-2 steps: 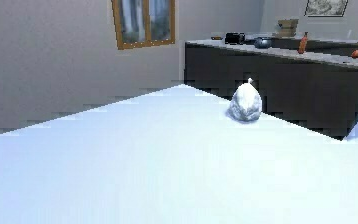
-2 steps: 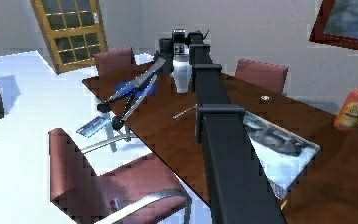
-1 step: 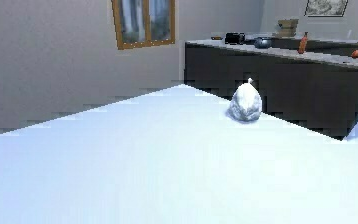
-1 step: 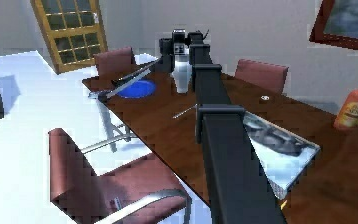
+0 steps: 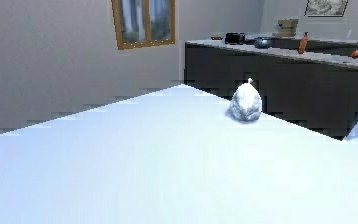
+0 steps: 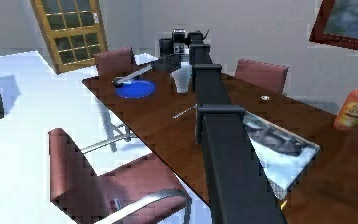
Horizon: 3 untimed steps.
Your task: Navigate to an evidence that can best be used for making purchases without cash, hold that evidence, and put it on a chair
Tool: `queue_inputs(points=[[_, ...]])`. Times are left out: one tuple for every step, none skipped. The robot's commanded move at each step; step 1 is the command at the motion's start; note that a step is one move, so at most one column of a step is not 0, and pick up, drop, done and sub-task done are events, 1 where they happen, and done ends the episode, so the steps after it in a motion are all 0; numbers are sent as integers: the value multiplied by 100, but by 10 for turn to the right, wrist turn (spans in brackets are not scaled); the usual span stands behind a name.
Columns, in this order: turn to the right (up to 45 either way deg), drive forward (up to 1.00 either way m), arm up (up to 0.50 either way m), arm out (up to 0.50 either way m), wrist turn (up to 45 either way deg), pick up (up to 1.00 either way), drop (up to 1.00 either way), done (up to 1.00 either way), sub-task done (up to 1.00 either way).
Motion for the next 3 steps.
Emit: queue_inputs(points=[[0, 0, -36, 0, 0, 0, 0, 0, 0], [0, 0, -50, 0, 0, 0, 0, 0, 0], [0, 0, 0, 0, 0, 0, 100, 0, 0]])
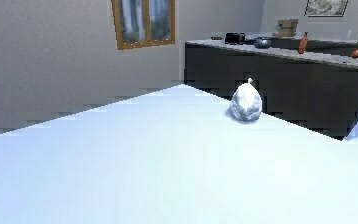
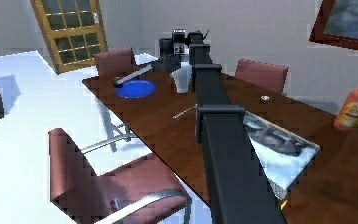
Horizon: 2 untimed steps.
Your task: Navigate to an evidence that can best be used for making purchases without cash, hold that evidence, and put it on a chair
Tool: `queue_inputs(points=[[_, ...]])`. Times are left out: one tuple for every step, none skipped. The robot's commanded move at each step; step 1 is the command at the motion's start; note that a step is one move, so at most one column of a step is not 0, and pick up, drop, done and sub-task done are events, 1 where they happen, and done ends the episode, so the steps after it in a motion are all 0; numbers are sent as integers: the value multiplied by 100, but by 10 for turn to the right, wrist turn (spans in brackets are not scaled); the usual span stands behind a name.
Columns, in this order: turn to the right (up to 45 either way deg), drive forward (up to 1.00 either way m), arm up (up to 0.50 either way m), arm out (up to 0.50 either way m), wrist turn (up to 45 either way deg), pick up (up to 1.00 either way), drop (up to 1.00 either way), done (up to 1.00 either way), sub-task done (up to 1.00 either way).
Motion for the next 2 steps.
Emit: queue_inputs(points=[[0, 0, 0, -10, 0, 0, 0, 0, 0], [0, 0, 0, 0, 0, 0, 0, 100, 0]])
